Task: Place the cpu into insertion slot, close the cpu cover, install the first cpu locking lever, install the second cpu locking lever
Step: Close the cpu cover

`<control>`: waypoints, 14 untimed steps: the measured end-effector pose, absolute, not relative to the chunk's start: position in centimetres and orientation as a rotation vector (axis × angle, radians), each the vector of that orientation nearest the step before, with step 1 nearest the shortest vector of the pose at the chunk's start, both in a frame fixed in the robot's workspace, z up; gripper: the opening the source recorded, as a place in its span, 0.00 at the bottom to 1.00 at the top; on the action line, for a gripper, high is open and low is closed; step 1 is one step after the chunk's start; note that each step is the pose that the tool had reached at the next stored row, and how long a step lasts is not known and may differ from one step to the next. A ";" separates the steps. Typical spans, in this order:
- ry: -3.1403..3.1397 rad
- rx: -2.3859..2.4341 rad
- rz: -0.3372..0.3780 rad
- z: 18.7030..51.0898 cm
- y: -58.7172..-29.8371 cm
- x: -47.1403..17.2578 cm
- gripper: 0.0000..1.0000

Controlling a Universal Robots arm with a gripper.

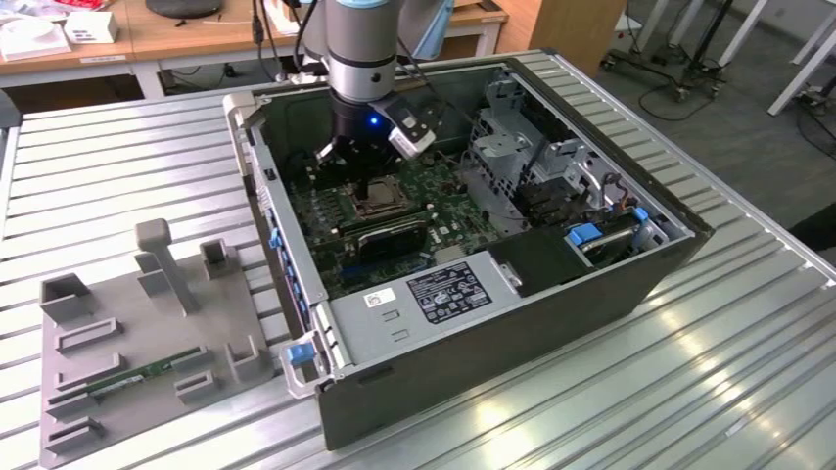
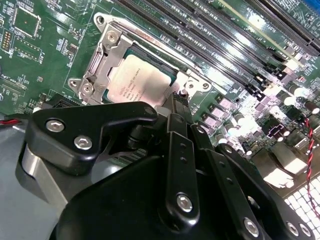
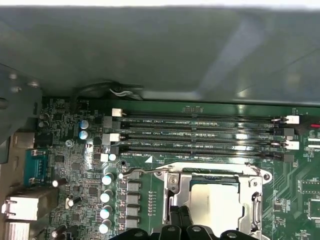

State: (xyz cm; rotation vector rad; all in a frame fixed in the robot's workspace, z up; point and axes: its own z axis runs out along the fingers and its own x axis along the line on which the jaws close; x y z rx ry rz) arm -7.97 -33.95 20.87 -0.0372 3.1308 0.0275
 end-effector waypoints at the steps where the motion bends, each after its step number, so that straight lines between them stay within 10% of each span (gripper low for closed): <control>1: 3.131 -0.037 0.028 20.8 -33.9 -8.0 0.11; 14: 3.130 -0.037 0.028 20.1 -33.9 -8.1 0.11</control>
